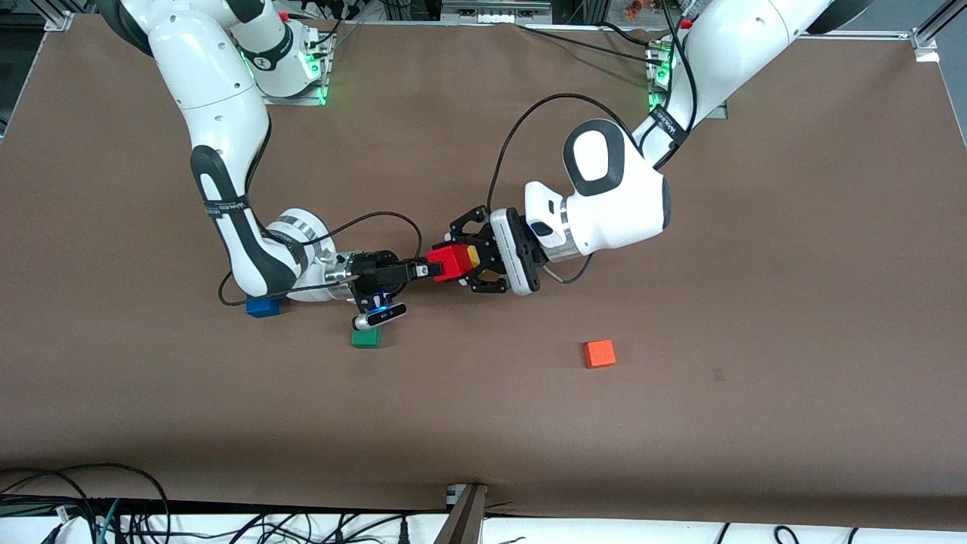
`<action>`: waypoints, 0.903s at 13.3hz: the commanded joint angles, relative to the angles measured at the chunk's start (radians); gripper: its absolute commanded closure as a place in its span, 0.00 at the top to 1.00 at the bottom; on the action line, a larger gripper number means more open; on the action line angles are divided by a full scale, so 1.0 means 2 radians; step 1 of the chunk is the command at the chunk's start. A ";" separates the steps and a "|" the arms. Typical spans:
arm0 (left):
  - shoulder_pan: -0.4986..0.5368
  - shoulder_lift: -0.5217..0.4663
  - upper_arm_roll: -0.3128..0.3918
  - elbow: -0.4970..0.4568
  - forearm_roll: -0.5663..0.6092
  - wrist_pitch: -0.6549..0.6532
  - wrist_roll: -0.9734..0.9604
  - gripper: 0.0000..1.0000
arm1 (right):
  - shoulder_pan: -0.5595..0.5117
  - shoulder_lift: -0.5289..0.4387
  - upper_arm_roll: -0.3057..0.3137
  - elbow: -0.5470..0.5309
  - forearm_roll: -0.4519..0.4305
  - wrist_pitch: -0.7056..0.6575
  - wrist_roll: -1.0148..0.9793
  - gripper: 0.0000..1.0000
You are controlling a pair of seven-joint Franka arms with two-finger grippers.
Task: Pass red block to right arm, stack on blue
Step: 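Close the right gripper on the red cube held by the left gripper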
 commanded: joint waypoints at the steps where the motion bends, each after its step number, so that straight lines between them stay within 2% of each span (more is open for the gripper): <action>1: -0.004 0.002 -0.003 0.011 -0.019 0.005 0.012 1.00 | 0.001 -0.009 0.001 -0.006 0.005 -0.002 0.000 0.30; 8: 0.026 -0.014 -0.014 0.003 -0.021 -0.015 0.009 1.00 | -0.001 -0.010 -0.003 -0.004 0.000 0.003 0.002 0.27; 10: 0.063 -0.020 -0.014 0.003 -0.019 -0.095 0.008 1.00 | -0.001 -0.017 -0.024 0.003 -0.025 0.004 0.003 0.26; 12: 0.105 -0.025 -0.012 0.003 -0.014 -0.179 0.008 1.00 | -0.001 -0.029 -0.056 0.017 -0.074 0.004 0.035 0.26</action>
